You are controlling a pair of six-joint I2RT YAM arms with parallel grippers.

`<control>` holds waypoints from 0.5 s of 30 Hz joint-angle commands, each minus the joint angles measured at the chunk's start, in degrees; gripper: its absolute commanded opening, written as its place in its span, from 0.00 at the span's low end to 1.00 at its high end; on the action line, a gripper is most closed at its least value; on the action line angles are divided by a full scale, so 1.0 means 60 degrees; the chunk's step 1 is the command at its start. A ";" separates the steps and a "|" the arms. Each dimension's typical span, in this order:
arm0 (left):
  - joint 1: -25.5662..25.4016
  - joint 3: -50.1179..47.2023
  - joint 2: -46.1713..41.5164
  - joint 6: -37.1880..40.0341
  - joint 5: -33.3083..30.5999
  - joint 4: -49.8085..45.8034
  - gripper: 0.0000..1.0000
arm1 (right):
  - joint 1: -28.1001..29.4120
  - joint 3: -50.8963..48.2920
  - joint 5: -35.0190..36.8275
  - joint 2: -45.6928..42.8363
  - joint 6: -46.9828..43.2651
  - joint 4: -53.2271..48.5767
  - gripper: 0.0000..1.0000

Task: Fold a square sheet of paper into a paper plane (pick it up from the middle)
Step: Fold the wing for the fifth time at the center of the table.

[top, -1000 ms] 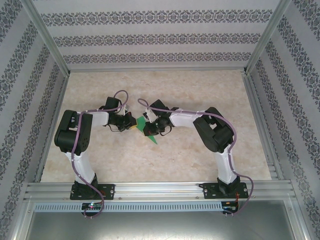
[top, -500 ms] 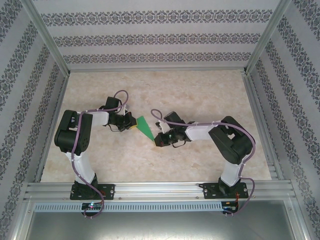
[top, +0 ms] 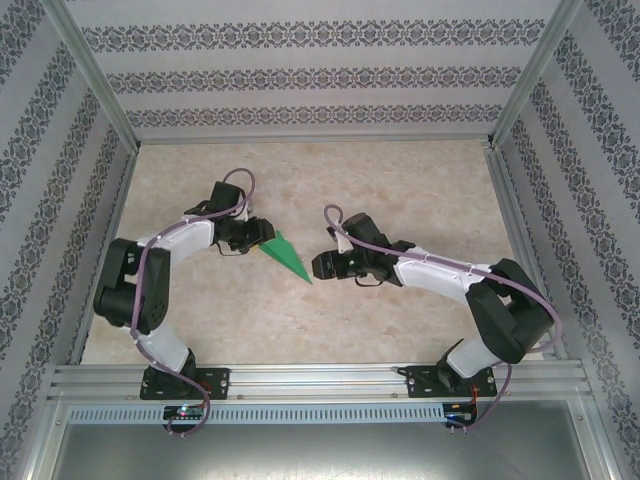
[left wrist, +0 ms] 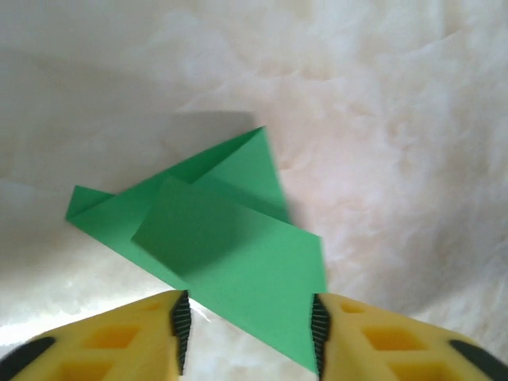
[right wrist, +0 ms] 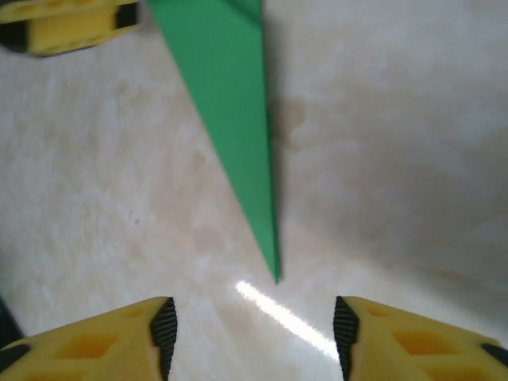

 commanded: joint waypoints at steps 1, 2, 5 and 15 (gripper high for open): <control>-0.0585 0.0603 -0.0787 -0.0225 -0.1957 -0.1751 0.58 | -0.0254 0.0221 0.1588 -0.0307 0.0158 -0.0643 0.68; -0.0795 0.0694 -0.0889 -0.0336 -0.2462 -0.2071 0.61 | -0.0361 0.0237 0.1736 -0.0388 0.0160 -0.0709 0.71; -0.1552 0.1050 -0.1033 -0.0945 -0.4220 -0.2995 0.73 | -0.0833 0.0099 0.1879 -0.0687 0.0298 -0.0658 0.86; -0.4016 0.3614 0.1523 -0.2361 -0.6960 -0.4909 0.81 | -0.2492 -0.0495 0.1087 -0.0754 0.0621 -0.0235 0.97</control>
